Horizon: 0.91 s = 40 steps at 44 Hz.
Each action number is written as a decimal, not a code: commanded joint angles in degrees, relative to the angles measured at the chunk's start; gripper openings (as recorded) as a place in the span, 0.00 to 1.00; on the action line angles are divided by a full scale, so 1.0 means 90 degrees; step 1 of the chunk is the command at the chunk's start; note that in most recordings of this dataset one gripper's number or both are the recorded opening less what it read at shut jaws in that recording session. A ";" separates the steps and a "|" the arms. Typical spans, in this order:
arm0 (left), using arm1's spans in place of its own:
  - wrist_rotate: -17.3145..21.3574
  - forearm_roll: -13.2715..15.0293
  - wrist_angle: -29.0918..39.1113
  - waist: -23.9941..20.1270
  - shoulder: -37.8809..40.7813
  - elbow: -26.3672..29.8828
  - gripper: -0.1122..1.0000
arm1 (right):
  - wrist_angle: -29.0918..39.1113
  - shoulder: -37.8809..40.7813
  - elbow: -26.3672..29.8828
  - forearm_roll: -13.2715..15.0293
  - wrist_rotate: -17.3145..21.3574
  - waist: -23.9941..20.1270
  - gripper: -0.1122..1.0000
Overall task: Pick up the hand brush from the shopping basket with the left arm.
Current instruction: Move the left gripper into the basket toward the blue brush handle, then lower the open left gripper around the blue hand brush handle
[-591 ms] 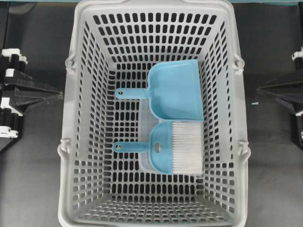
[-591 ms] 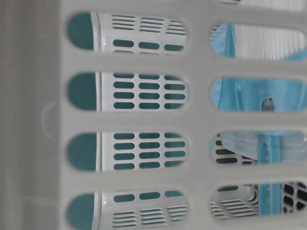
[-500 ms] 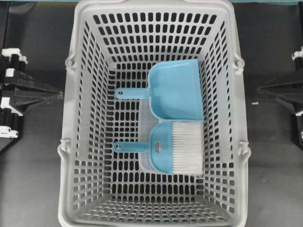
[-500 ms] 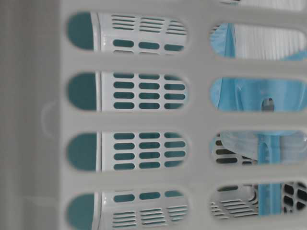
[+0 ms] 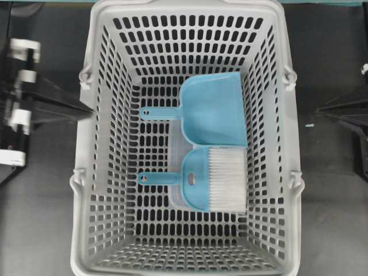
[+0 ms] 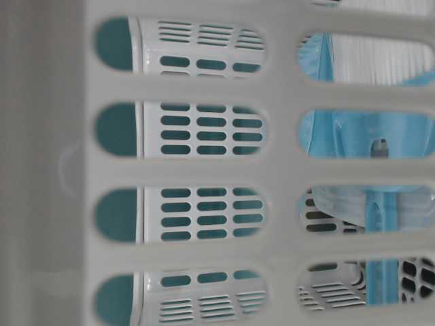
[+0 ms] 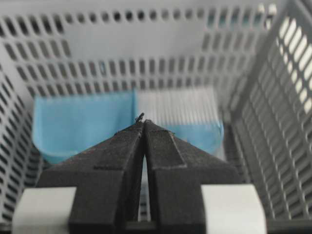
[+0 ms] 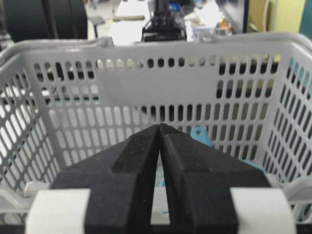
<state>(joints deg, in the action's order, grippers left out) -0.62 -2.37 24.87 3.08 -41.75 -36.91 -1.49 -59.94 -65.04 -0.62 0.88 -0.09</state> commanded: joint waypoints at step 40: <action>-0.0781 -0.0020 0.2539 0.0410 0.3564 0.2520 0.73 | 0.0195 -0.0059 0.0010 -0.0039 0.0029 0.0010 0.79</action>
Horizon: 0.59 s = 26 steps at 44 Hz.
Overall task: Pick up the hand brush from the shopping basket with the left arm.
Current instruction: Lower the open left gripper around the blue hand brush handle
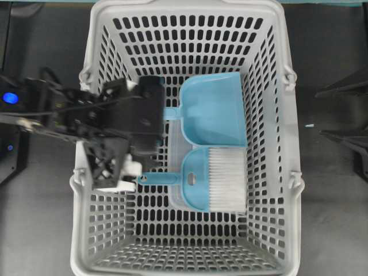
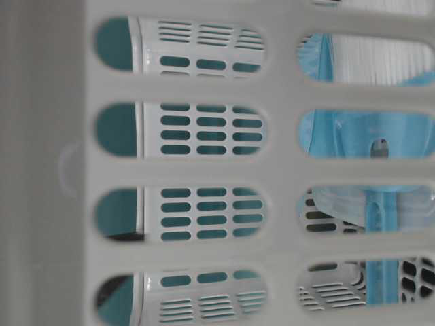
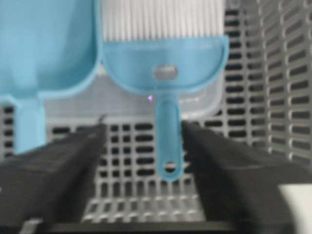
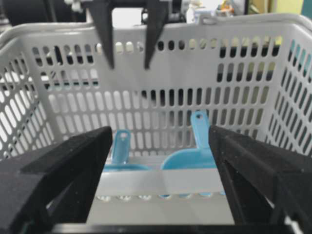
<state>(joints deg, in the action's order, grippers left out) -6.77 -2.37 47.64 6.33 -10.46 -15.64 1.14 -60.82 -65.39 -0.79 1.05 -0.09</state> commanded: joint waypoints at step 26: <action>-0.0537 -0.0020 0.0049 0.0430 0.1543 0.0010 0.91 | -0.0068 -0.0098 -0.0059 -0.0020 0.0000 0.0010 0.78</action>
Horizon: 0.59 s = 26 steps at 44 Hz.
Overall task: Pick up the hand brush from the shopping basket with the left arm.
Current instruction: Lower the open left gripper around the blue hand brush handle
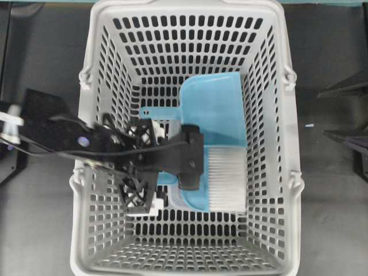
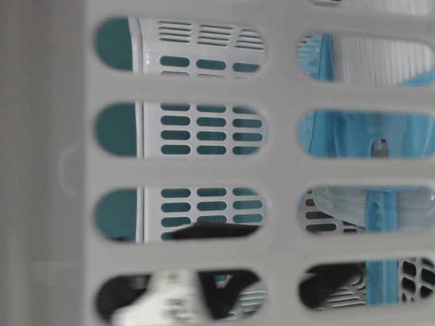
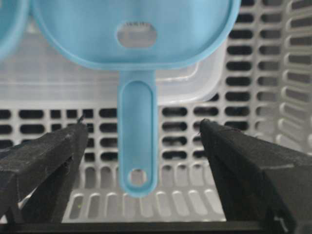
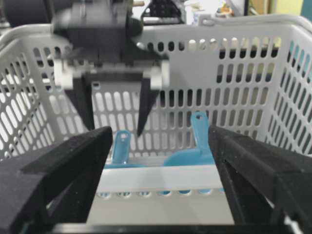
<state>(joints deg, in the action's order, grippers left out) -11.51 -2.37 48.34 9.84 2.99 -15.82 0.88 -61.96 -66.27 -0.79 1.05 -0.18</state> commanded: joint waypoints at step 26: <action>0.0000 -0.0020 -0.0713 -0.0010 0.0615 -0.0420 0.91 | -0.0020 0.0039 -0.0039 -0.0020 0.0010 0.0068 0.78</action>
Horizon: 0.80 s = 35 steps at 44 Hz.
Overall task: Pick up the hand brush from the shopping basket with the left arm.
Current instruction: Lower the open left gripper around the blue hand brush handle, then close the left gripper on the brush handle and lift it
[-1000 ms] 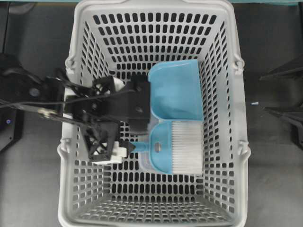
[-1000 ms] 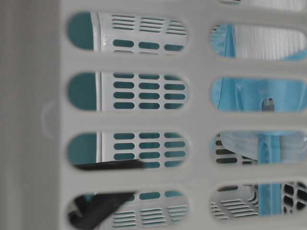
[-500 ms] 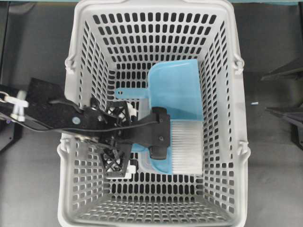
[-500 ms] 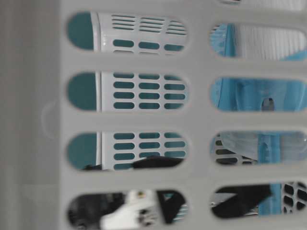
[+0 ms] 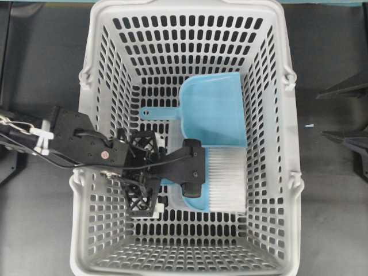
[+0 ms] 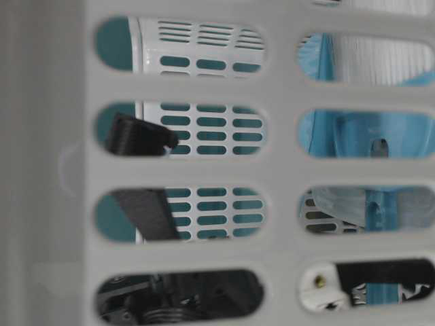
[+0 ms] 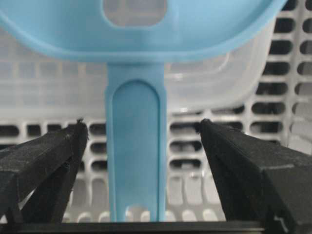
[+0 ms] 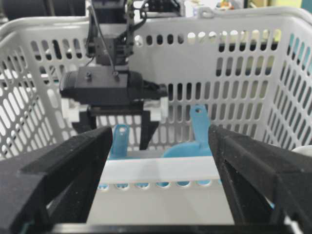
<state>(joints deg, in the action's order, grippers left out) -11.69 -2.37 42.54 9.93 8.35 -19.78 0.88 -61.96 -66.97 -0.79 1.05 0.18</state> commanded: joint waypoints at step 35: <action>0.0078 -0.0020 -0.0049 0.0156 0.0107 0.0078 0.32 | -0.0020 0.0029 -0.0059 -0.0020 0.0010 0.0029 0.78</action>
<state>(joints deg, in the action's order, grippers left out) -10.99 -2.37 42.19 10.90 9.93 -19.86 0.97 -62.05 -67.76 -0.79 1.05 0.26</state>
